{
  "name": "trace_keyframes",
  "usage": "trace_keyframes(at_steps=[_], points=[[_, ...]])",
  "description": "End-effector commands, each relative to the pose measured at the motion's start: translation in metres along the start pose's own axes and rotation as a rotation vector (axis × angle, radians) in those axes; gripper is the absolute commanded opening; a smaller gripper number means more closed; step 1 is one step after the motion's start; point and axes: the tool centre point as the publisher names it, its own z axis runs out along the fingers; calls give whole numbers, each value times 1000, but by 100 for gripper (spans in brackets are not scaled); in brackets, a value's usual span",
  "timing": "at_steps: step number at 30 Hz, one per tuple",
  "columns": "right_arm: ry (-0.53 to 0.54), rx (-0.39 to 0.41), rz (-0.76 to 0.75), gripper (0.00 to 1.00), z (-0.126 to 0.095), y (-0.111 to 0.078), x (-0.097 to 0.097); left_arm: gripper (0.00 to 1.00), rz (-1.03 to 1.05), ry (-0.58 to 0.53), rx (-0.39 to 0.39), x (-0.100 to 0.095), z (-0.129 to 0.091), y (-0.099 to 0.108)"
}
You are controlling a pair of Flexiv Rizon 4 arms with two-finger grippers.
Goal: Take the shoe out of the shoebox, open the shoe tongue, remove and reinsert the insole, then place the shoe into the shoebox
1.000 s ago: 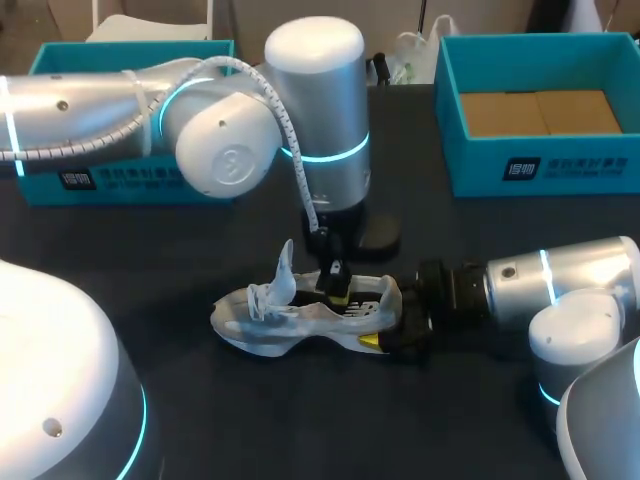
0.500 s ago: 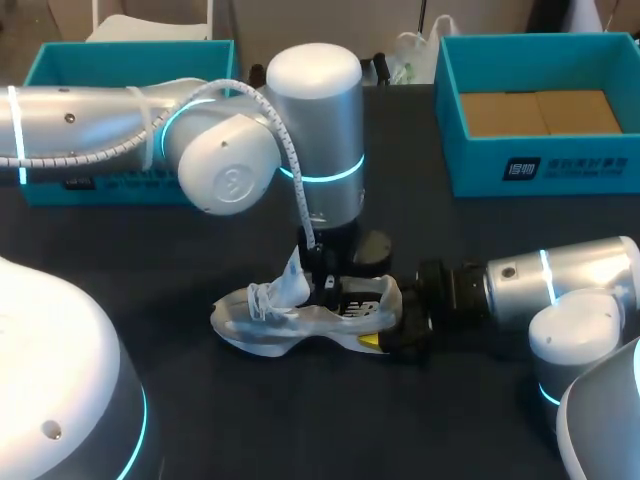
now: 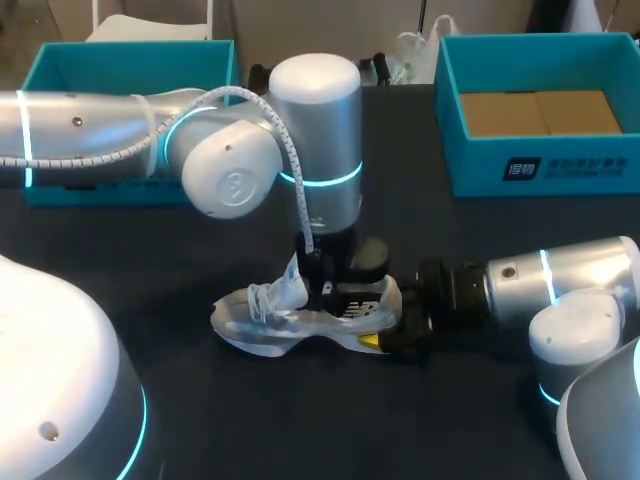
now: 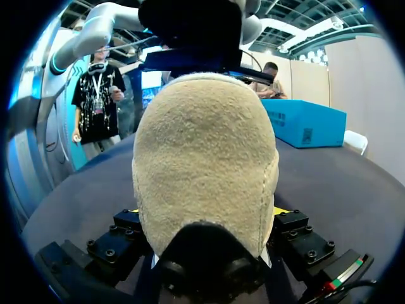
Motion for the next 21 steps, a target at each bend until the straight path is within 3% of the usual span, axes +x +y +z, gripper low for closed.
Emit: trace_keyframes(at_steps=[1,3,4,8,21], points=[[-1,5,1,0,1,1,0,0,-10,-15,1,7,7,6],[-1,5,1,0,1,1,0,0,-31,-38,-15,8,10,7],[-1,5,1,0,1,1,0,18,-38,-49,-25,6,12,8],[-1,5,1,0,1,1,0,29,-54,-78,-38,1,17,8],[-1,5,1,0,1,1,0,44,-47,-155,-57,-6,26,7]])
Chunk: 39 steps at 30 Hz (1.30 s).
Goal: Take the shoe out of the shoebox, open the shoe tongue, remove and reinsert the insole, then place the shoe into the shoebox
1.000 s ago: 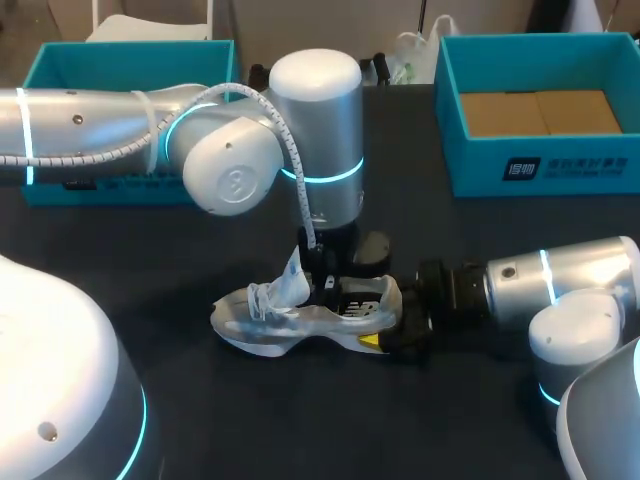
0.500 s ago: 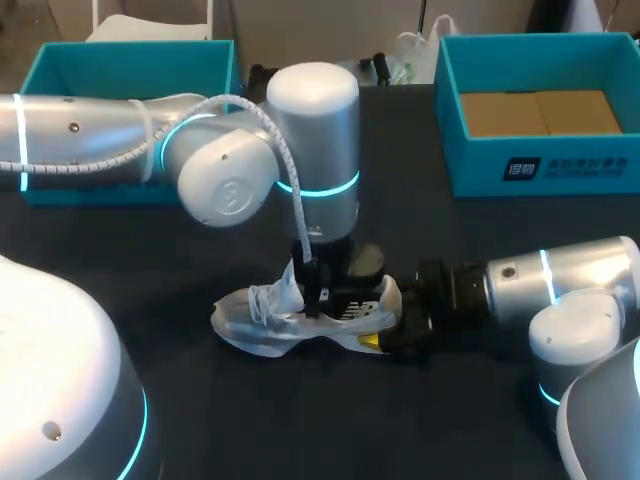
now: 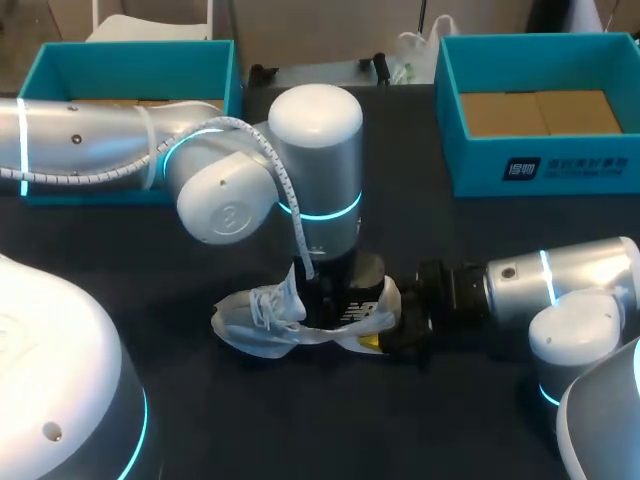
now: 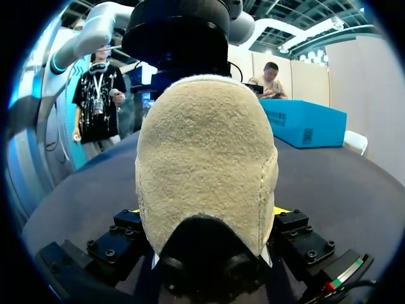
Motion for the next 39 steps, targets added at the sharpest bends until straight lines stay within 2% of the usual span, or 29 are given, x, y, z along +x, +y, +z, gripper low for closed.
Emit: trace_keyframes(at_steps=[1,6,8,15,18,21,22,32,39], points=[[-1,5,2,0,1,1,-1,44,1,-25,-14,3,10,-2],[-1,5,2,0,1,1,-1,44,-15,-74,-34,-5,18,-4],[-1,5,2,0,1,1,-1,40,-34,-94,-47,-11,23,-5],[-1,5,2,0,1,1,-1,37,-91,-147,-64,-40,23,-2],[-1,5,2,0,1,1,-1,25,-120,-175,-72,-49,21,-1],[-1,5,2,0,1,1,-1,2,-134,-174,-69,-57,19,0],[-1,5,2,0,1,1,-1,0,-138,-174,-66,-58,17,0],[-1,5,2,0,1,1,-1,0,-132,-142,-20,-58,1,3],[-1,5,2,0,1,1,-1,0,-119,-113,38,-47,-11,4]])
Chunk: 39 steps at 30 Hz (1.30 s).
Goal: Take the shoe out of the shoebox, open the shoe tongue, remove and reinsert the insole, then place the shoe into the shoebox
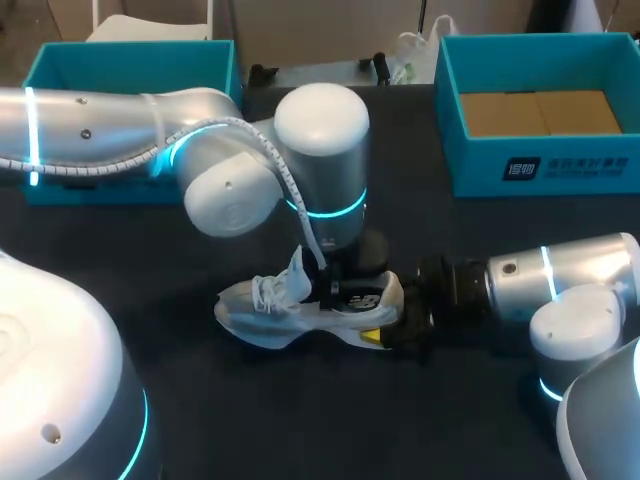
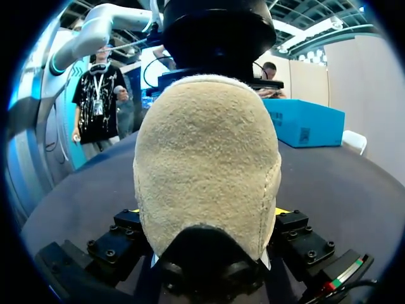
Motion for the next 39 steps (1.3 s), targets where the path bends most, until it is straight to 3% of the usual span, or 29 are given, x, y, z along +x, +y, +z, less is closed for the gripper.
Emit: trace_keyframes(at_steps=[1,14,27,34,36,37,39], points=[[1,6,0,0,3,2,7,0,5,20,43,-1,-7,6],[1,6,0,0,3,2,7,0,28,68,168,14,-39,11],[1,6,0,0,3,2,7,0,61,66,186,20,-48,4],[1,6,0,0,3,2,7,0,96,14,124,27,-41,-1],[1,6,0,0,3,2,7,28,99,3,112,26,-39,-4],[1,6,0,0,3,2,7,34,98,-4,104,26,-36,-6],[1,6,0,0,3,2,7,36,101,-16,87,25,-33,-9]])
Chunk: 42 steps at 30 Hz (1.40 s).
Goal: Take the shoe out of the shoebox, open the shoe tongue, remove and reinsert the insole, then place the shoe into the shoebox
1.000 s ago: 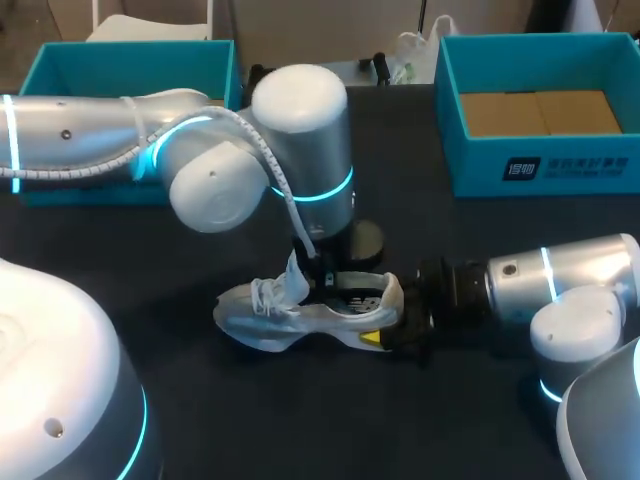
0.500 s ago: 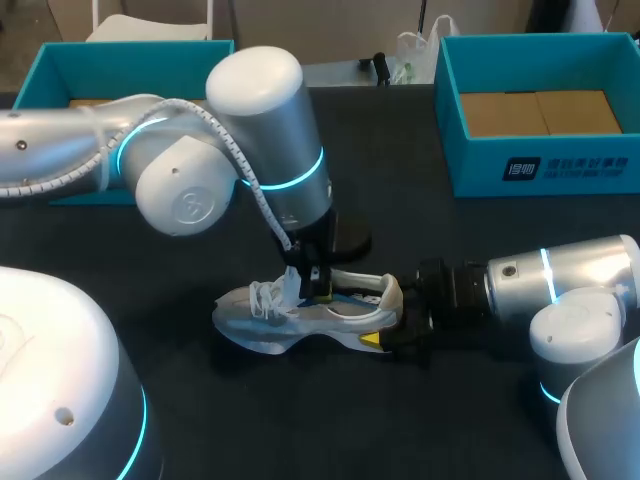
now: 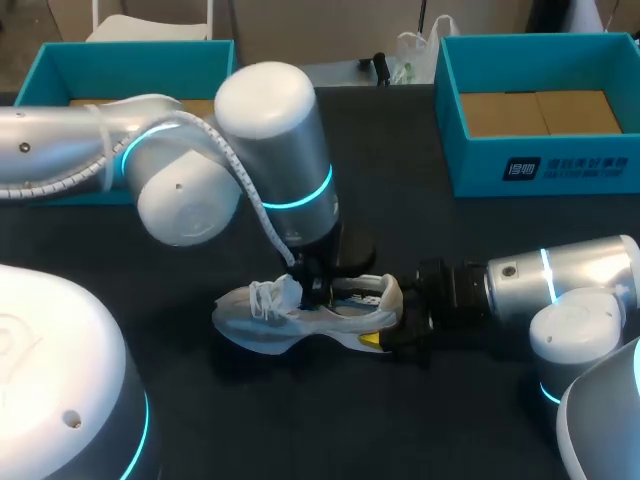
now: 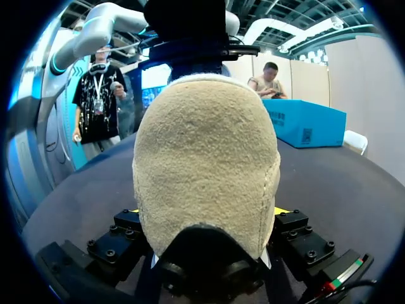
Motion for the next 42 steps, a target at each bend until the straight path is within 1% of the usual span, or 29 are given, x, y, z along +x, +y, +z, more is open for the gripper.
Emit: trace_keyframes(at_steps=[1,3,7,9,13,20,24,25,26,27,35,40,42], points=[[-2,5,1,0,2,1,1,36,4,-19,-42,-1,10,-12],[-2,5,1,0,2,1,1,36,6,-23,-47,-1,11,-13],[-2,5,1,0,2,1,1,38,15,-17,-54,1,14,-14],[-2,5,1,0,2,1,1,44,19,-1,-53,2,15,-15],[-2,5,1,0,2,1,1,46,29,34,-63,2,24,-17],[-2,5,1,0,2,1,1,42,15,36,-115,-1,44,-17],[-2,5,1,0,2,1,1,34,6,10,-139,-3,47,-15],[-2,5,1,0,2,1,1,27,2,6,-141,-4,47,-14],[-2,5,1,0,2,1,1,9,-5,0,-139,-5,46,-13],[-2,5,1,0,2,1,1,0,-10,-1,-134,-6,44,-12],[-2,5,1,0,2,1,1,0,-77,5,-63,-12,23,2],[-2,5,1,0,2,1,1,0,-87,11,-23,-13,13,5],[-2,5,1,0,2,1,1,0,-81,30,-6,-12,10,5]])
